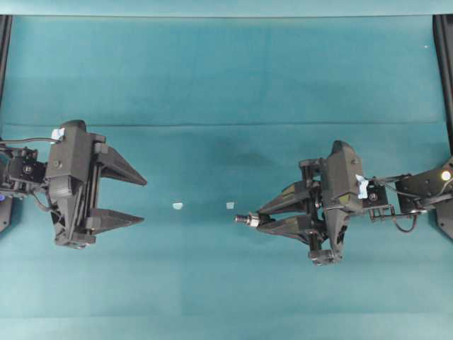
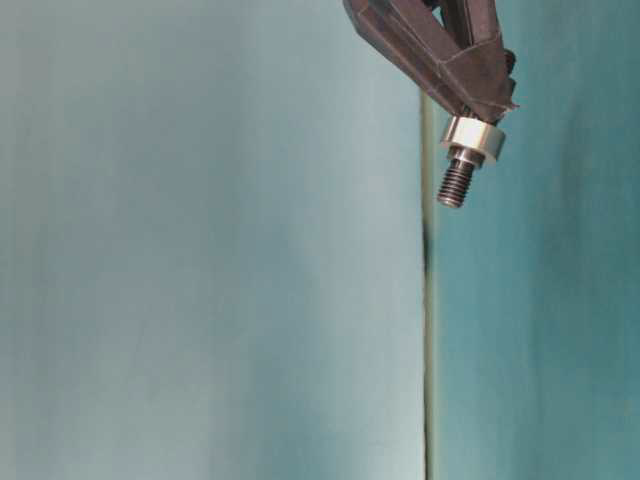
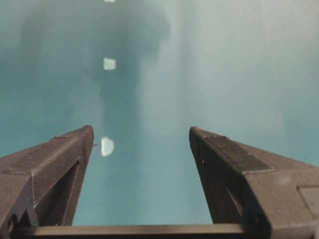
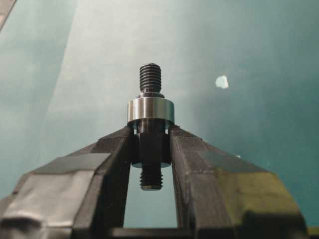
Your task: Insert the washer onto the shaft with both hands.
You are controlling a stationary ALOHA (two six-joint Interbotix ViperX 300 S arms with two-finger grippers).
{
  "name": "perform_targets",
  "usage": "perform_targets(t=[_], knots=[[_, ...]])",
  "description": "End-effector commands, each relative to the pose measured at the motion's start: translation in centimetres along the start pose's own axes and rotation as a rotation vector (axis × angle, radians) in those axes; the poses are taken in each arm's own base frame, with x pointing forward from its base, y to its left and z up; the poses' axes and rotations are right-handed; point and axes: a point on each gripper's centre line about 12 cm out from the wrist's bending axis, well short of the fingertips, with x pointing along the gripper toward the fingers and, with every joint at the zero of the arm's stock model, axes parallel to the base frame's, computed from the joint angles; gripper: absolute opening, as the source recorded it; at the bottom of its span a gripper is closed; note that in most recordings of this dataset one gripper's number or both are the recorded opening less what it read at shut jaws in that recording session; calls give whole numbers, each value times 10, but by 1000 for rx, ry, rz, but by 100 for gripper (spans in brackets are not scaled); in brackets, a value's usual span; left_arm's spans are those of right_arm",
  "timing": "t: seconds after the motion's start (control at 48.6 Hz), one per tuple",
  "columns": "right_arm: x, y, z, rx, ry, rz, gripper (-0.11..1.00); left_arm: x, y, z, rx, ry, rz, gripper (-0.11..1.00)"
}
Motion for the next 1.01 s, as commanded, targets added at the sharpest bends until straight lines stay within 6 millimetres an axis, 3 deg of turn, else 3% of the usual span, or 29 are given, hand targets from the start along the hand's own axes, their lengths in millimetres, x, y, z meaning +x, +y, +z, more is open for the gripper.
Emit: perform_targets(t=[0.0,0.988], knots=[[0,1,5,2,-15,1,0,-2,-1,6,1,-21,-4,84],[0,7,2,-20,3,25,0,-1,-1,6,2,-20,-3,84]])
